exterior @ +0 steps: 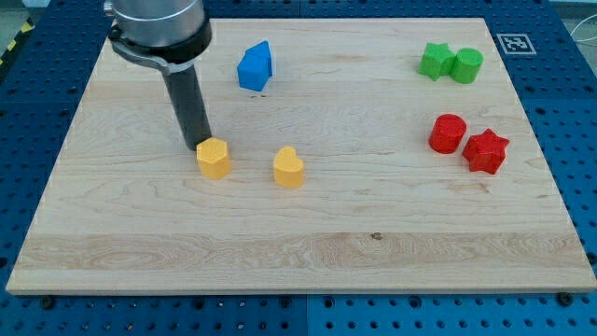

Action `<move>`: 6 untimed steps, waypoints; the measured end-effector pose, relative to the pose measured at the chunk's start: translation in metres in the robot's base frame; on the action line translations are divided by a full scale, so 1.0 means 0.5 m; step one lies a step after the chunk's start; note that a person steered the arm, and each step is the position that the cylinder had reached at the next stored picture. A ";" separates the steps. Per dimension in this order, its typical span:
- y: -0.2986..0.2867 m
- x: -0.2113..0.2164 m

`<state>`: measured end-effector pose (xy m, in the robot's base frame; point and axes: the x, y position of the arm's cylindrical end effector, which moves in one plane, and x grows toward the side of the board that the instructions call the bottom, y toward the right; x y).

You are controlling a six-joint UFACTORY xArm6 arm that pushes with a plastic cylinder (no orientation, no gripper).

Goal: Slide the yellow hexagon closer to the yellow heart

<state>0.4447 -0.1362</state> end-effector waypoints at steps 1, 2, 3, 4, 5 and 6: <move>-0.042 0.004; -0.041 0.038; 0.017 0.061; 0.077 0.065; 0.095 0.070; 0.091 0.075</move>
